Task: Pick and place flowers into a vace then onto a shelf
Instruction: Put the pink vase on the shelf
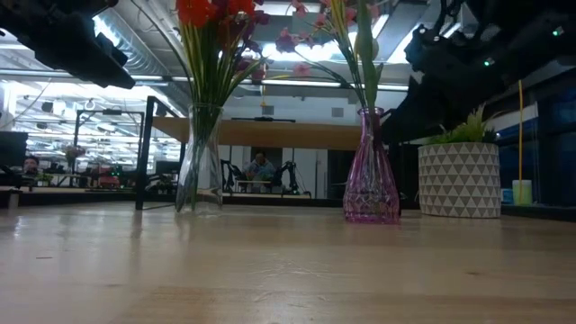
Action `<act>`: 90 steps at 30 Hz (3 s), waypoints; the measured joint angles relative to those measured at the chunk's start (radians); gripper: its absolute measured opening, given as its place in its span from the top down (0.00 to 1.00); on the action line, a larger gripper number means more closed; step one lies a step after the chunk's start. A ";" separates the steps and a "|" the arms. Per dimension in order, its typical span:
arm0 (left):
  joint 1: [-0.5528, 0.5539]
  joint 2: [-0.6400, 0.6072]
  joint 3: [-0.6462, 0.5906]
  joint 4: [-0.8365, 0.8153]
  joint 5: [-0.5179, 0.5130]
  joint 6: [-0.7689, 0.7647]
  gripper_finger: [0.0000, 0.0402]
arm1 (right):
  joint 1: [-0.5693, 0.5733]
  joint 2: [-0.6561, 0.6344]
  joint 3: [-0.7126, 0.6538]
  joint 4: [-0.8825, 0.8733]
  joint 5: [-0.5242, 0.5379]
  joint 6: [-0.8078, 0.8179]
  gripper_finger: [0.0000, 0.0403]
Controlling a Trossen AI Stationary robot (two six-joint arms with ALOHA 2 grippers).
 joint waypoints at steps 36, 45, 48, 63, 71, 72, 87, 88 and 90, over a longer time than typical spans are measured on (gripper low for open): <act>0.000 0.000 0.000 -0.024 0.000 0.024 0.99 | -0.050 0.109 0.000 0.261 0.001 -0.113 0.74; 0.000 0.000 0.000 -0.025 0.000 0.024 0.99 | -0.050 0.109 0.000 0.260 0.004 -0.089 0.76; 0.000 0.000 0.000 -0.027 0.000 0.024 0.99 | -0.050 0.095 -0.001 0.249 -0.003 -0.091 0.76; 0.000 0.000 0.000 -0.028 -0.001 0.025 0.99 | -0.050 -0.236 -0.002 0.084 -0.045 -0.184 0.76; 0.001 0.000 0.000 -0.027 -0.044 0.043 0.99 | -0.050 -0.325 0.094 -0.081 -0.101 -0.252 0.76; 0.001 0.000 0.000 -0.027 -0.051 0.043 0.99 | -0.050 -0.325 0.114 -0.116 -0.101 -0.258 0.76; 0.001 0.000 0.000 -0.027 -0.061 0.043 1.00 | -0.148 -0.324 0.241 -0.307 -0.009 -0.311 0.76; 0.001 0.000 0.000 -0.027 -0.061 0.043 1.00 | -0.162 -0.324 0.241 -0.304 -0.013 -0.321 0.76; 0.001 0.000 0.000 -0.027 -0.061 0.043 1.00 | -0.190 -0.319 0.241 -0.295 -0.066 -0.322 0.76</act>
